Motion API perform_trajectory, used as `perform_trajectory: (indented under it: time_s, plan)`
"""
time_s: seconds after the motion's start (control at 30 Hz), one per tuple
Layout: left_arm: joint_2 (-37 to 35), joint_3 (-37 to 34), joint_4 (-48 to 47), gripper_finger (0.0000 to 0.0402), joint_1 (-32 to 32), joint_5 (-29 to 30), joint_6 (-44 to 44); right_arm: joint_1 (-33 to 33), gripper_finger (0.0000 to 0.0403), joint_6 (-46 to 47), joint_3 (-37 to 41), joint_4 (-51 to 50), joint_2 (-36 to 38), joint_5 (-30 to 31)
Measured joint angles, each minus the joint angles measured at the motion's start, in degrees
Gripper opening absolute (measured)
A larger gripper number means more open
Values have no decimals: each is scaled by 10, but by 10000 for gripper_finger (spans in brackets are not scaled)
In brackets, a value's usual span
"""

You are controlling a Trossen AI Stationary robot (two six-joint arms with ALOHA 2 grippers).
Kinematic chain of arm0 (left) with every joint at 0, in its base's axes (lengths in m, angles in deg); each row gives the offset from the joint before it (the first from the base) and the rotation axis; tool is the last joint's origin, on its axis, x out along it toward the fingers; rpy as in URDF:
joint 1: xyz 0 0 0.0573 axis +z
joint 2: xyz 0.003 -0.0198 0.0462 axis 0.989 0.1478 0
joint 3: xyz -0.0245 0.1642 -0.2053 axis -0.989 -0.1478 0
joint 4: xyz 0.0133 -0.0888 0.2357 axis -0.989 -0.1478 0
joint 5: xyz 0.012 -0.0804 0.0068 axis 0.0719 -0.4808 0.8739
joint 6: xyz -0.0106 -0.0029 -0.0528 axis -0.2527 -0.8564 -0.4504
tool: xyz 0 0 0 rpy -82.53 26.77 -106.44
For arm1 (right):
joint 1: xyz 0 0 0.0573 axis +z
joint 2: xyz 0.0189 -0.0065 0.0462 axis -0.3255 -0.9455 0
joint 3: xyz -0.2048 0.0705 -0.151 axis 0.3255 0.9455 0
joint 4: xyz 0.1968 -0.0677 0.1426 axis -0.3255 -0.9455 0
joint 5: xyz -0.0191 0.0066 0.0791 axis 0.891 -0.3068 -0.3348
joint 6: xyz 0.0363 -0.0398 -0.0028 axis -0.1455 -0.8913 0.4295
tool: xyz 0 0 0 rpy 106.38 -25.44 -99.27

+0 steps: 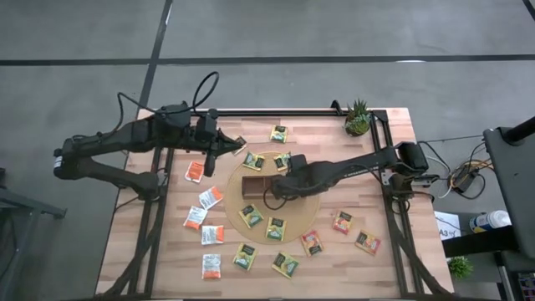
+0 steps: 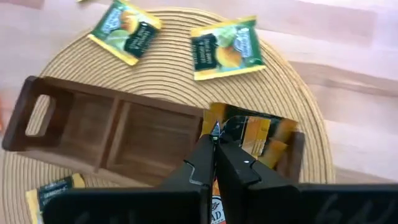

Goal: Pick & Place Tea
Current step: Put the orange tea bag into the right section of the wooden organizer

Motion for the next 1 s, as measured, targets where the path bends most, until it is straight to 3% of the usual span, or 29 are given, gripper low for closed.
perform_trajectory:
  time_s: [0.37,1.0]
  plan:
    - [-19,0,-31,2,0,0,-1,3,8,48,15,-14,-2,46]
    - [-19,0,-31,2,0,0,-2,10,8,65,-10,-17,-85,69]
